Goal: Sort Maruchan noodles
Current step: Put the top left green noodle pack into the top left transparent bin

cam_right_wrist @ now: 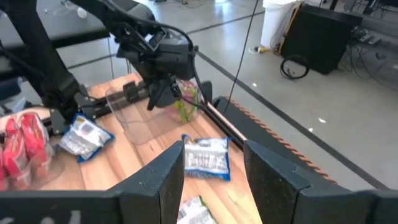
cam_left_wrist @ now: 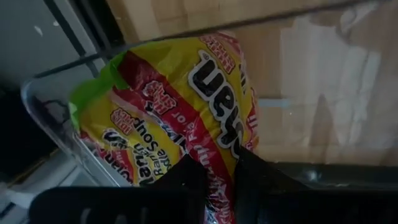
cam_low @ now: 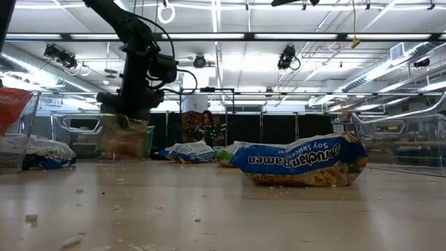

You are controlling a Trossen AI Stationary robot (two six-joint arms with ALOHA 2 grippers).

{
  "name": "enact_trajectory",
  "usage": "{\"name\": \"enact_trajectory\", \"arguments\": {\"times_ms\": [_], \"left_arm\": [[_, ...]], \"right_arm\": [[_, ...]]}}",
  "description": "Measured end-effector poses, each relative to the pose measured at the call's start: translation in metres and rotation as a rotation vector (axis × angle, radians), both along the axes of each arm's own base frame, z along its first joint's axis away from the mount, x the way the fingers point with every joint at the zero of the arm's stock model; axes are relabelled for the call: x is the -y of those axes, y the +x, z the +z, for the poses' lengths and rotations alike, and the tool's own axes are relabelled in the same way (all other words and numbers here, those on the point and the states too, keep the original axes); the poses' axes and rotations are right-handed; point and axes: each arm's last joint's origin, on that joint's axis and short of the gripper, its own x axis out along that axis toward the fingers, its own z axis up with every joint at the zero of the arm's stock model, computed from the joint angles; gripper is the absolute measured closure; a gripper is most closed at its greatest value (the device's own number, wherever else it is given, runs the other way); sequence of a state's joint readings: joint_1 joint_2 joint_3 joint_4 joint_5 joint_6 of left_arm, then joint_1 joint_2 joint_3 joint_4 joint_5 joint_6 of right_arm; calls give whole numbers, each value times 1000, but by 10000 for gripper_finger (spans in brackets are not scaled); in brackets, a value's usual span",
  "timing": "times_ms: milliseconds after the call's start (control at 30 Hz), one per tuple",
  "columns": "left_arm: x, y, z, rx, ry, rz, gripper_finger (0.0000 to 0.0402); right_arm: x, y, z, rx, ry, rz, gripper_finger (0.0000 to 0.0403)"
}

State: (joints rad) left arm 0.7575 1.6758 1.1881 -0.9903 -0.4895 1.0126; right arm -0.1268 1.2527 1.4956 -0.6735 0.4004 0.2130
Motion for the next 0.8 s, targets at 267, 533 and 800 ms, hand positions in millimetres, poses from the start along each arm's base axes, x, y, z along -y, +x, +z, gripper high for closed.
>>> {"name": "enact_trajectory", "arguments": {"times_ms": [267,533,800], "left_arm": [[-13,-5,-11,-36,7,47,319],[-26,-4,-7,-31,203,113,235],[-23,-3,-3,-79,336,193,190]], "right_arm": [[-5,-10,-3,-36,65,-13,230],[-8,-18,2,-13,64,-6,229],[-7,-24,1,-32,67,-17,229]]}}
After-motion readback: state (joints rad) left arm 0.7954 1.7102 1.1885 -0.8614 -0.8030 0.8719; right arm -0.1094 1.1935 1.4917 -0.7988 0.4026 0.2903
